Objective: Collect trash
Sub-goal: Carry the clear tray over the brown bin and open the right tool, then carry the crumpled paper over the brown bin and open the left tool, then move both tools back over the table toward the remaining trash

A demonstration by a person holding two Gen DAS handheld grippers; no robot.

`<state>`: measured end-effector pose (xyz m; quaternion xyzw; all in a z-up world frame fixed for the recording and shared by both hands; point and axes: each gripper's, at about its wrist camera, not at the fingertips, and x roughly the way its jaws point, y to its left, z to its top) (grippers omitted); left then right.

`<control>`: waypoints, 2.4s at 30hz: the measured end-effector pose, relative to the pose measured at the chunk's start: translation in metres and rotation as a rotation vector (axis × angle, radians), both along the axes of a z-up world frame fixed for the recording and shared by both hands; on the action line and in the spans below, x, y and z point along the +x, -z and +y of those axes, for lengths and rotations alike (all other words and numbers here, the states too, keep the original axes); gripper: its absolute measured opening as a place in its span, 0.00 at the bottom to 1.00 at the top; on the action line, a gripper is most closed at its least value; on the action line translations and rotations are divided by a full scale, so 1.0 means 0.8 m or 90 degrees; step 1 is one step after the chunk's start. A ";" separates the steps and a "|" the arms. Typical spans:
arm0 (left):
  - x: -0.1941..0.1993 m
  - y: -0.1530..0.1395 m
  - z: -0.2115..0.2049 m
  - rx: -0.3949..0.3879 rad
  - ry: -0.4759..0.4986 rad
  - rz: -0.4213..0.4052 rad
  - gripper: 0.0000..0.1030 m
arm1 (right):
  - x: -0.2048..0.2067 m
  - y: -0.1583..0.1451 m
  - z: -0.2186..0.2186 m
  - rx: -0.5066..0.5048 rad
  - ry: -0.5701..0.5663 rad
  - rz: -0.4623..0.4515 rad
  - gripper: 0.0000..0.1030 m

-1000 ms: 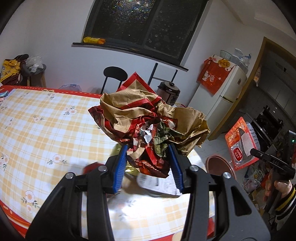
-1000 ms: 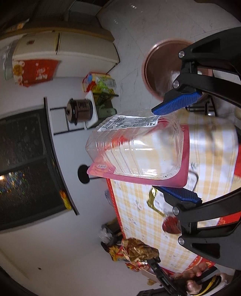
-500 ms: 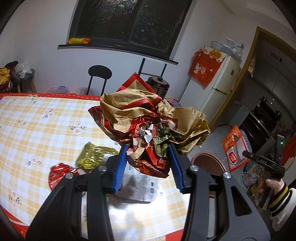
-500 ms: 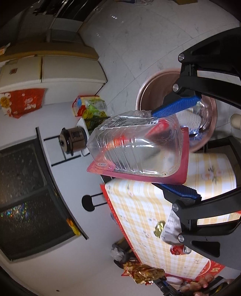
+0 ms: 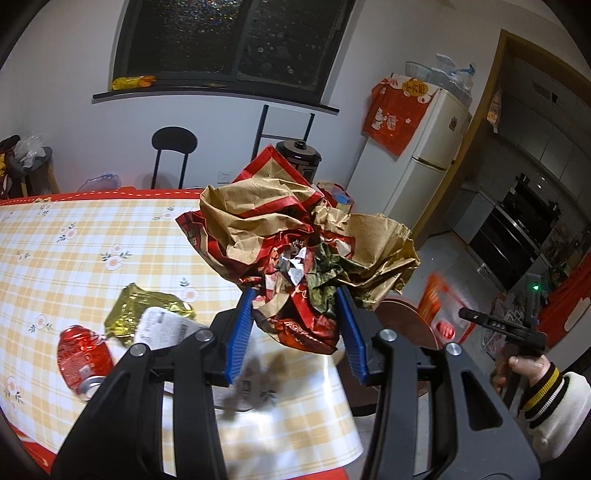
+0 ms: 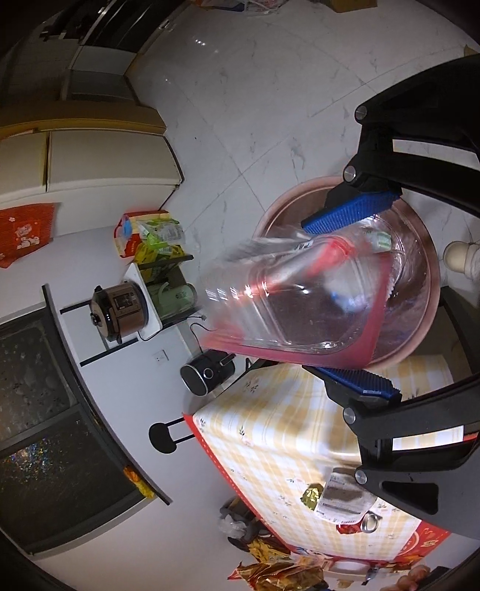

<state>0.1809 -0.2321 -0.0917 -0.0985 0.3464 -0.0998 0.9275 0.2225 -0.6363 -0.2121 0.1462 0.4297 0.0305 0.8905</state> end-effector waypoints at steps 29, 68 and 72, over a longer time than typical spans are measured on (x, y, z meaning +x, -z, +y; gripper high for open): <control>0.049 0.054 -0.239 0.017 0.215 0.047 0.47 | -0.086 -0.090 -0.130 -0.053 0.066 -0.115 0.95; -0.067 -0.057 0.142 0.048 -0.258 -0.039 0.94 | -0.009 -0.102 0.067 -0.033 -0.052 -0.112 0.95; -0.096 -0.054 0.208 0.040 -0.291 -0.036 0.94 | -0.008 -0.112 0.137 -0.044 -0.092 -0.112 0.95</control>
